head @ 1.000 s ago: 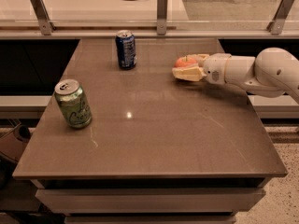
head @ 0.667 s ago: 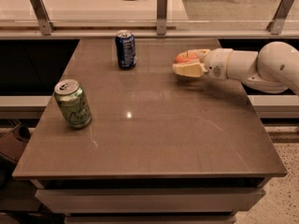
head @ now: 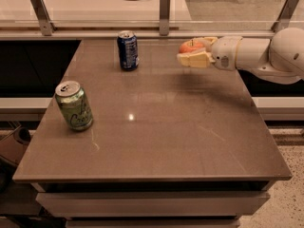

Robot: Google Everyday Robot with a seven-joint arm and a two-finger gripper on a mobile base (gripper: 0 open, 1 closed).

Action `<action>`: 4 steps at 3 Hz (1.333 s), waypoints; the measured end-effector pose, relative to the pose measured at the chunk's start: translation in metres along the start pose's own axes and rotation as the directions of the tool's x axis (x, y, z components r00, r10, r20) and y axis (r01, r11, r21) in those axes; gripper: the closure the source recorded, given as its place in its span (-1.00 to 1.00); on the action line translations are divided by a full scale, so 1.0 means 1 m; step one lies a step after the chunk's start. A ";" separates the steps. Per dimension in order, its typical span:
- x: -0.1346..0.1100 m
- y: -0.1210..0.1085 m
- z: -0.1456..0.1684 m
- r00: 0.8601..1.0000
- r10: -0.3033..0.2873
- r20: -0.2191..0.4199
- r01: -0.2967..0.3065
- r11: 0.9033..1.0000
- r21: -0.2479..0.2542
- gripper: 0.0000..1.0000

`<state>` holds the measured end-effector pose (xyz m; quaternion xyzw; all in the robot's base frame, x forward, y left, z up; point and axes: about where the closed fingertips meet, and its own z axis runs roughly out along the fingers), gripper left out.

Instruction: Pick apple

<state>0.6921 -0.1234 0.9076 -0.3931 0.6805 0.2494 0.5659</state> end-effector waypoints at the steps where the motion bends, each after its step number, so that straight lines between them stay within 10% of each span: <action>1: -0.016 -0.002 -0.007 0.999 -0.038 0.028 0.037 0.999 0.020 1.00; 4: -0.054 -0.002 -0.025 0.987 -0.136 0.083 0.130 0.989 0.075 1.00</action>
Offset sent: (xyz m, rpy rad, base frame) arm -0.0094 -0.0152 0.0630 -0.0030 -0.1921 -0.0383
